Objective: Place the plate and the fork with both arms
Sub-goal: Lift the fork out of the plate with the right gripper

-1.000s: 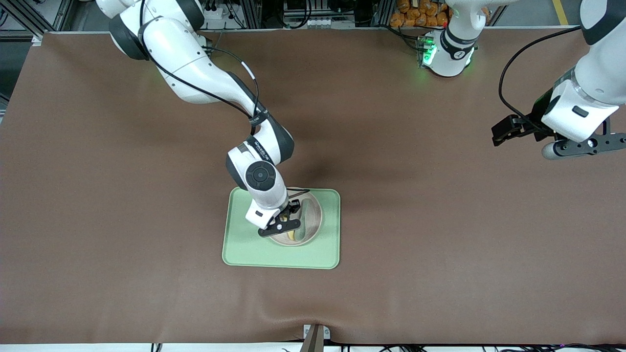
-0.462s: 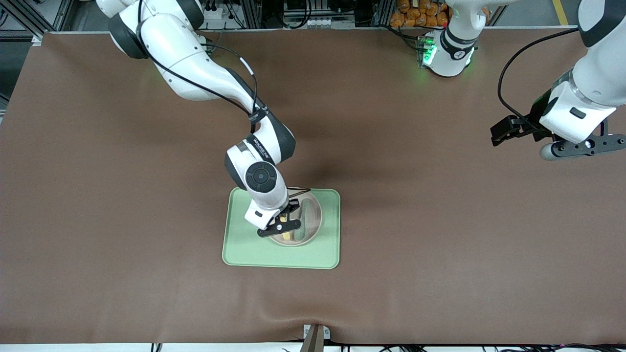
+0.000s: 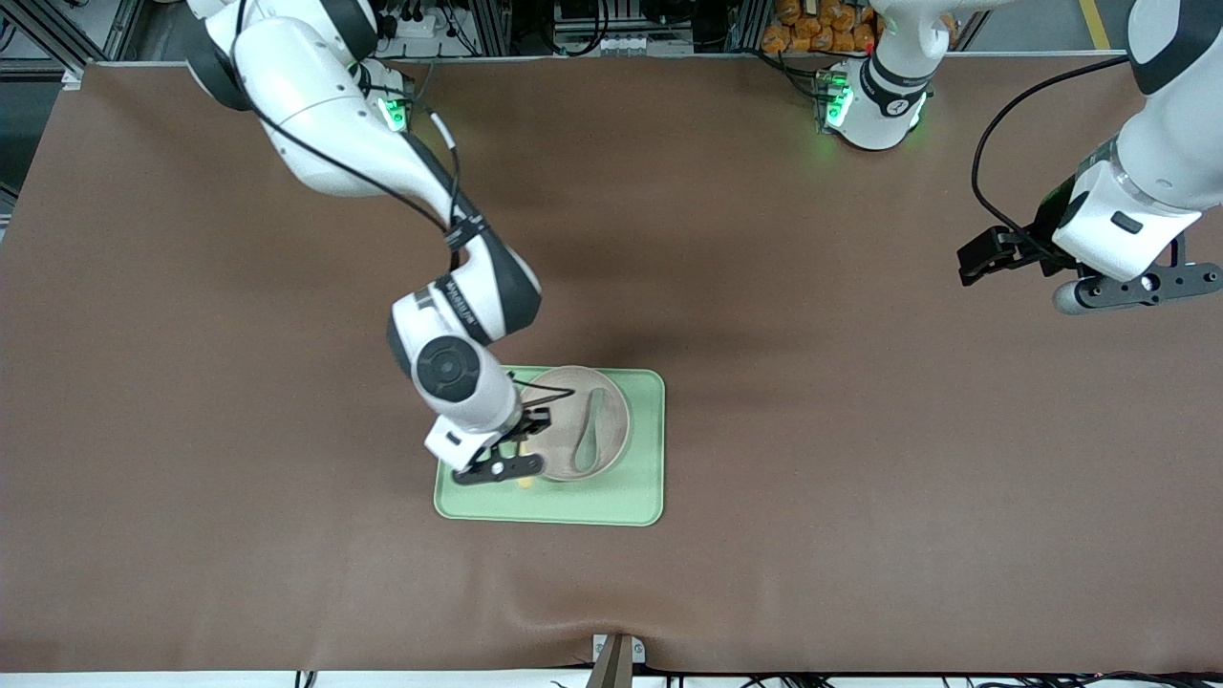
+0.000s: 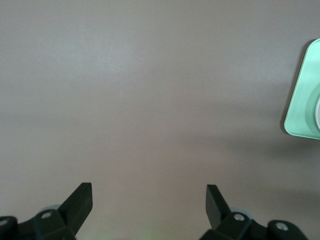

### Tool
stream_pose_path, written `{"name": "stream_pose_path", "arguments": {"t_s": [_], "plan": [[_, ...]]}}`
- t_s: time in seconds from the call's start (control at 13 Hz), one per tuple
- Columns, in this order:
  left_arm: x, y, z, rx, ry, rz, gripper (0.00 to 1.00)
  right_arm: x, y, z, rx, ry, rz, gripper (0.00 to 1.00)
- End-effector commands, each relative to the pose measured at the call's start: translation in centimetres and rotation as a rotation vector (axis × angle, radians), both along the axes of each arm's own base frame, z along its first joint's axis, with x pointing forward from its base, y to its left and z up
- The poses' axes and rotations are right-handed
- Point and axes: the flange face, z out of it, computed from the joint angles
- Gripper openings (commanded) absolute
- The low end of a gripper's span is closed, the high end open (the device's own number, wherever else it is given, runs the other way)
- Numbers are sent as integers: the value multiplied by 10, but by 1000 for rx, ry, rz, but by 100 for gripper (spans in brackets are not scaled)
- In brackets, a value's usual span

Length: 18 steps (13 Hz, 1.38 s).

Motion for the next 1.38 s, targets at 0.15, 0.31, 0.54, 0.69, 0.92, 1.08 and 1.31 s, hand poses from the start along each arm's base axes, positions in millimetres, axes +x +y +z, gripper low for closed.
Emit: {"name": "stream_pose_path", "arguments": {"t_s": [0.15, 0.31, 0.54, 0.69, 0.92, 1.08, 1.31], "plan": [[-7, 2, 2, -11, -12, -10, 100, -3, -36, -19, 0, 60, -36, 0], [-7, 2, 1, -11, -9, -10, 100, -2, -37, -23, 6, 45, -46, 0], [-8, 2, 0, -10, -6, -10, 100, -6, -39, -39, 12, 29, -53, 0], [-8, 2, 0, -10, -7, -10, 100, -5, -40, -40, 12, 26, -55, 0], [-8, 1, -1, -10, -7, -12, 100, -6, -39, -42, 10, 28, -52, 5], [-8, 0, 1, -11, -10, -13, 100, -5, -42, -42, 11, 27, -58, 54], [-12, -1, 10, -9, -24, -15, 100, -3, -45, -41, 12, 26, -73, 89]]}}
